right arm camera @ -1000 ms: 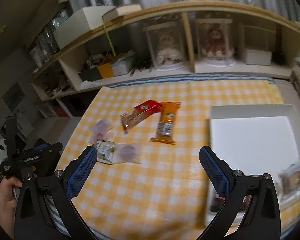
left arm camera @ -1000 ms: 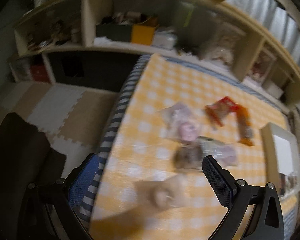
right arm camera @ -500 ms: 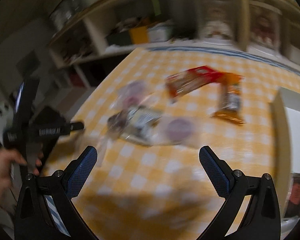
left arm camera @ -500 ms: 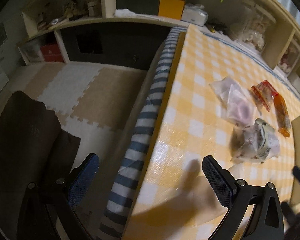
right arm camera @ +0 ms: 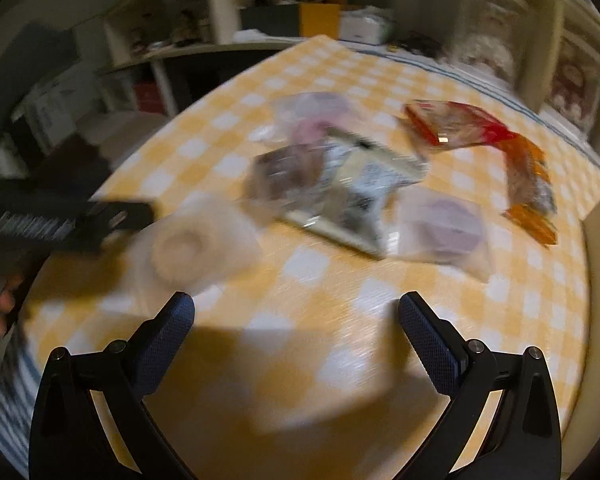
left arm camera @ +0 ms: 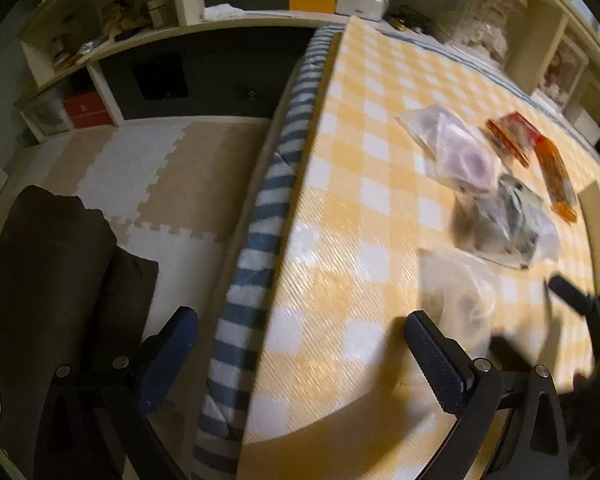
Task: Organize snacks
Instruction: 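Move both tools over the snack pile on the table, then grasp the clear ring-pastry pouch with the left tool while the right tool grasps the white printed packet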
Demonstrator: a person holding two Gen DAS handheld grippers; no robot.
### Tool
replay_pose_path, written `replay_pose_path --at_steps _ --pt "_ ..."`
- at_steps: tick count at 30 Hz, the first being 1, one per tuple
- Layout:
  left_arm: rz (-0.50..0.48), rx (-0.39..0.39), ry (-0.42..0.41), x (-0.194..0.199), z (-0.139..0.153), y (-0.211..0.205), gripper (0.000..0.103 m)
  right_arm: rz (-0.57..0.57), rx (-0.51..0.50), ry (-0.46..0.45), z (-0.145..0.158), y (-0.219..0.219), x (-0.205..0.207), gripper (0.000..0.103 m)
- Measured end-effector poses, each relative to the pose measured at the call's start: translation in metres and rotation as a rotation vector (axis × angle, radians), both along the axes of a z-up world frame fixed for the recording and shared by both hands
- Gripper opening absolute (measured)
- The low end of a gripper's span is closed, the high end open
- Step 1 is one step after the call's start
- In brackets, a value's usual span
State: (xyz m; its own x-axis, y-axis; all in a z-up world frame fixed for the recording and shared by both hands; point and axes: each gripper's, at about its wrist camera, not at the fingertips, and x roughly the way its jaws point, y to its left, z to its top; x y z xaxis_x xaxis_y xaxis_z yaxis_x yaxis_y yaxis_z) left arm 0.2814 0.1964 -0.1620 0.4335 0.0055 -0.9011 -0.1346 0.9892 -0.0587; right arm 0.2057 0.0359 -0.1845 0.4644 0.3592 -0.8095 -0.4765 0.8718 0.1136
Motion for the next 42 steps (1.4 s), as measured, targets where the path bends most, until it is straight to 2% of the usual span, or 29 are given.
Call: replay_pose_path --at_steps 2,5,7,9,11,12,13,18,22,26,28,31,32,35,36,37,42 --pt "-0.01 -0.005 -0.008 -0.005 0.004 -0.002 0.103 -0.027 0.017 0.011 0.002 -0.008 0.008 0.103" --pt "0.015 -0.019 -0.063 -0.012 0.021 0.001 0.102 -0.044 0.058 0.017 0.008 -0.024 0.018 0.103" --pt "0.042 -0.052 -0.117 -0.017 0.034 0.002 0.096 -0.068 0.099 0.038 0.013 -0.035 0.023 0.103" --pt "0.026 -0.11 -0.151 -0.023 0.045 -0.001 0.079 -0.104 0.168 0.068 0.019 -0.045 0.028 0.103" --pt "-0.006 -0.135 -0.162 -0.025 0.05 -0.009 0.073 -0.138 0.229 0.085 0.025 -0.052 0.034 0.098" --pt "-0.029 -0.138 -0.161 -0.026 0.051 -0.013 0.073 -0.146 0.256 0.095 0.028 -0.053 0.037 0.09" --pt "-0.063 -0.134 -0.156 -0.026 0.051 -0.02 0.073 -0.15 0.28 0.109 0.03 -0.053 0.04 0.085" --pt "-0.195 -0.085 -0.092 -0.022 0.036 -0.048 0.075 -0.171 0.361 0.191 0.032 -0.042 0.056 0.076" --pt "-0.23 -0.047 -0.057 -0.014 0.025 -0.06 0.075 -0.21 0.337 0.247 0.026 -0.032 0.063 0.067" --pt "-0.24 -0.077 -0.031 -0.004 0.015 -0.071 0.073 -0.207 0.288 0.274 0.017 -0.02 0.069 0.059" --pt "-0.235 -0.08 -0.013 0.0 0.008 -0.074 0.07 -0.211 0.259 0.282 0.013 -0.016 0.07 0.044" --pt "-0.231 -0.057 -0.007 0.005 0.005 -0.076 0.059 -0.216 0.255 0.284 0.012 -0.017 0.07 0.043" --pt "-0.225 -0.058 -0.006 0.005 0.005 -0.075 0.05 -0.215 0.248 0.278 0.013 -0.018 0.069 0.042" --pt "-0.195 -0.108 -0.006 0.007 0.006 -0.069 0.041 -0.202 0.255 0.256 0.018 -0.023 0.066 0.039" --pt "-0.185 -0.122 -0.011 0.006 0.008 -0.066 0.011 -0.199 0.26 0.252 0.019 -0.025 0.065 0.039" --pt "-0.171 -0.124 -0.015 0.005 0.009 -0.062 0.004 -0.198 0.263 0.248 0.021 -0.027 0.065 0.038" --pt "-0.121 -0.161 -0.065 -0.004 0.024 -0.049 0.007 -0.193 0.273 0.215 0.035 -0.038 0.061 0.038"
